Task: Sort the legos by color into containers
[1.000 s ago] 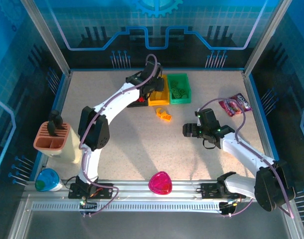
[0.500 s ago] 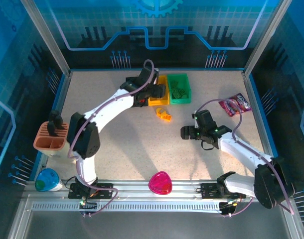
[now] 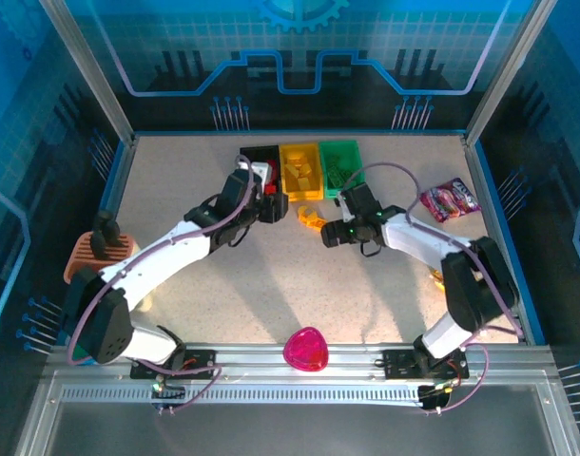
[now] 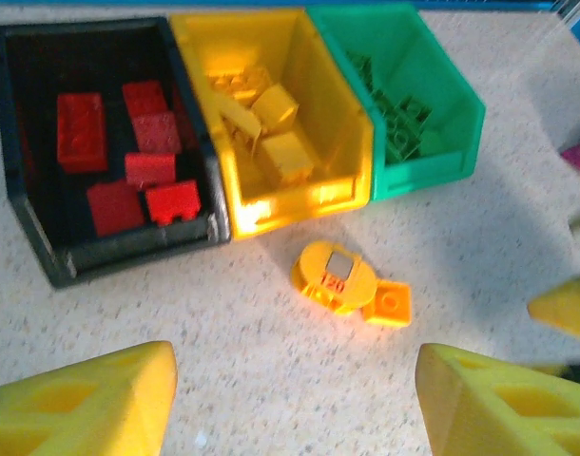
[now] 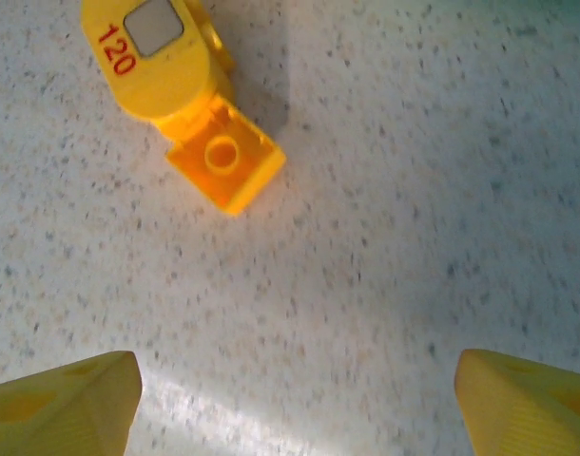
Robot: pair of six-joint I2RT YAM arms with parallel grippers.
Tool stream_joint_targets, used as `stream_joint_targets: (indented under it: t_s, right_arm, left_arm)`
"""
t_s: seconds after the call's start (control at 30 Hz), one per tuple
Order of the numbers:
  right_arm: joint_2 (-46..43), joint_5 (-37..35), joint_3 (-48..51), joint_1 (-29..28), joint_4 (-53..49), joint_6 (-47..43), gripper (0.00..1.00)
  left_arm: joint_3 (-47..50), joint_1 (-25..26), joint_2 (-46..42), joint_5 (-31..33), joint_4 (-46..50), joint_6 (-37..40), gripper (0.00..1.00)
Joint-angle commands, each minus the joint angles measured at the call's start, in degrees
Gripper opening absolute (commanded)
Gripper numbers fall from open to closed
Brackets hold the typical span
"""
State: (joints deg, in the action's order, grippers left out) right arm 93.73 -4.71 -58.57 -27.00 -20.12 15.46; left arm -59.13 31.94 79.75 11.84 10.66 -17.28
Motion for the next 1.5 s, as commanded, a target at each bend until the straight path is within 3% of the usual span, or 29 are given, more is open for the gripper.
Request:
stream_joint_targets:
  t_s: [0.0,0.43,0.83,1.47]
  right_arm:
    - [5.7,0.5,-5.9,-0.6,-1.9,-5.1,0.85]
    - [17.8,-0.2,-19.4,-1.2,-7.9,-8.7,0.77]
    - [23.0,-2.2,-23.3,-3.6,-9.6,-8.3,0.71]
    - [20.9,-5.9,-21.3,-5.7,-10.6,-6.4,0.41]
  left_arm:
    - [4.9,-0.1,-5.3,-0.6,-3.6,-1.0,0.68]
    - [22.2,-0.2,-19.6,2.2,-2.5,-6.4,0.66]
    - [27.2,-0.5,-25.6,3.4,-0.5,-7.9,0.65]
    - [30.2,-0.7,-28.7,4.6,-0.9,-7.9,0.64]
